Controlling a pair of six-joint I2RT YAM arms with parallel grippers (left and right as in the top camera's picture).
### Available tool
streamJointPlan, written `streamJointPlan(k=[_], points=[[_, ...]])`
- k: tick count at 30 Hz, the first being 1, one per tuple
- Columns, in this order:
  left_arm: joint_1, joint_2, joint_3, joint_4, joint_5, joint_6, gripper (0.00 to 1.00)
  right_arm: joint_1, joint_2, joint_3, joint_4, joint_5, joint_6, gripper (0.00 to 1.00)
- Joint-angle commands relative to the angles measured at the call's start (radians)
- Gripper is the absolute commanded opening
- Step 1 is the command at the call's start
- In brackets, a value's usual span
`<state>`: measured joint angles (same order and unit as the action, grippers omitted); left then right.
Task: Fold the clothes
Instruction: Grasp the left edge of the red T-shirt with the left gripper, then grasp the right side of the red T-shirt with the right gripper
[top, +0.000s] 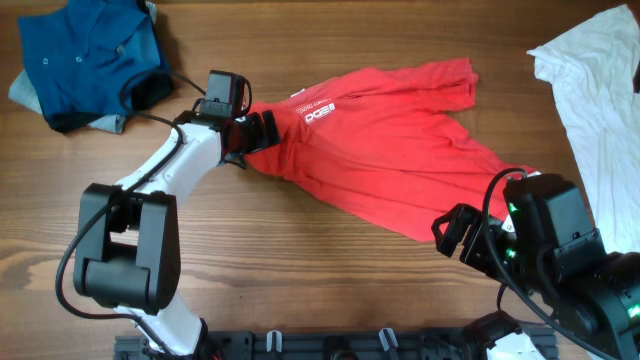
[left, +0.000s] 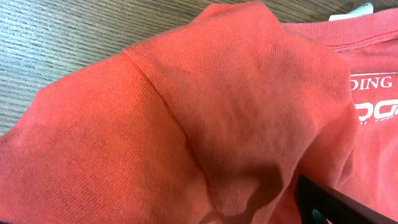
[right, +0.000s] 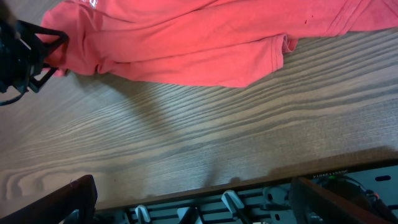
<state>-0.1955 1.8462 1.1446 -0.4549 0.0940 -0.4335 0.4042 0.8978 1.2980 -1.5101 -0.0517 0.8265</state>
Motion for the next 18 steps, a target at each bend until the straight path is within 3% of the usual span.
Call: streamJointPlan(k=[1,2,4,8,11,15,18], points=[[0.004,0.010,0.007,0.004,-0.018,-0.016,1.00,0.001,0.003,0.002,-0.002,0.006,0.014,1.00],[0.004,0.010,0.007,0.003,-0.018,-0.016,0.95,0.001,0.003,0.002,-0.002,0.006,0.014,1.00],[0.004,0.010,0.007,-0.003,-0.018,-0.016,0.62,0.001,0.003,0.002,-0.002,0.006,0.014,1.00],[0.004,0.009,0.008,-0.028,-0.017,-0.016,0.25,0.001,0.004,0.002,-0.002,0.006,0.014,1.00],[0.004,0.009,0.008,-0.050,-0.017,-0.016,0.13,0.001,0.003,0.002,-0.004,0.006,0.015,1.00],[0.004,-0.005,0.008,-0.090,-0.018,-0.016,0.04,0.001,0.004,0.002,-0.010,0.005,0.043,1.00],[0.004,-0.029,0.008,-0.116,-0.018,-0.016,0.04,0.001,0.003,0.002,-0.024,0.006,0.074,1.00]])
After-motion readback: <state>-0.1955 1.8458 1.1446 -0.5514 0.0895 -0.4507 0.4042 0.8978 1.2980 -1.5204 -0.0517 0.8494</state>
